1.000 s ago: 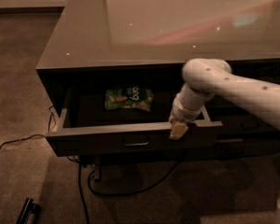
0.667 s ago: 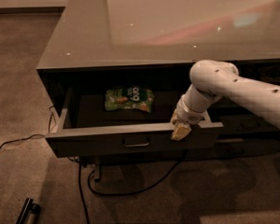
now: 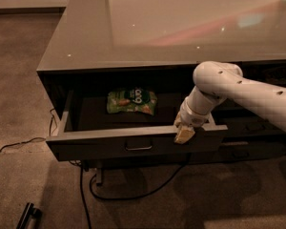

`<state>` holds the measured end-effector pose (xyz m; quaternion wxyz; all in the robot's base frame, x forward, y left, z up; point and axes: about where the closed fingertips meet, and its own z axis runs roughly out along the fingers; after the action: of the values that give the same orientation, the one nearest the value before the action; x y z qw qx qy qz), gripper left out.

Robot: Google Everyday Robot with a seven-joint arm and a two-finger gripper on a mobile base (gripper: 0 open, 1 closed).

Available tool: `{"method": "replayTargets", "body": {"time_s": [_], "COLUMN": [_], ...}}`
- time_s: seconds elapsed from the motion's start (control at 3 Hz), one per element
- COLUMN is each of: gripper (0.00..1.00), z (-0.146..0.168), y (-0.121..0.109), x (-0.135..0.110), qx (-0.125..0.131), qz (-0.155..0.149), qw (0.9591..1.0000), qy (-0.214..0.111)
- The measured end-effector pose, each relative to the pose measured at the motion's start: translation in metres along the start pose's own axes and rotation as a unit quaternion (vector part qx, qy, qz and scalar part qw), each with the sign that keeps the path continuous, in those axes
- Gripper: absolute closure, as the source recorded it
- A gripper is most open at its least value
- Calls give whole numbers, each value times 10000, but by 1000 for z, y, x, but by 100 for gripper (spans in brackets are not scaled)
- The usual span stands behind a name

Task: Open top drawer

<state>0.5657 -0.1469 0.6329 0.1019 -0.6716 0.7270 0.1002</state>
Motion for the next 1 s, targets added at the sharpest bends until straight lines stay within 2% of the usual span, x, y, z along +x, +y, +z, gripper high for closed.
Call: {"method": "replayTargets", "body": {"time_s": [0.33, 0.67, 1.0], "gripper": [16, 0, 0], "z": [-2, 3, 5], "y": [-2, 9, 25], "x": [-10, -25, -33], "qx": [139, 307, 376], "qz": [-173, -509, -789], "qw": [9997, 9982, 9960], "qy": [32, -50, -188]}}
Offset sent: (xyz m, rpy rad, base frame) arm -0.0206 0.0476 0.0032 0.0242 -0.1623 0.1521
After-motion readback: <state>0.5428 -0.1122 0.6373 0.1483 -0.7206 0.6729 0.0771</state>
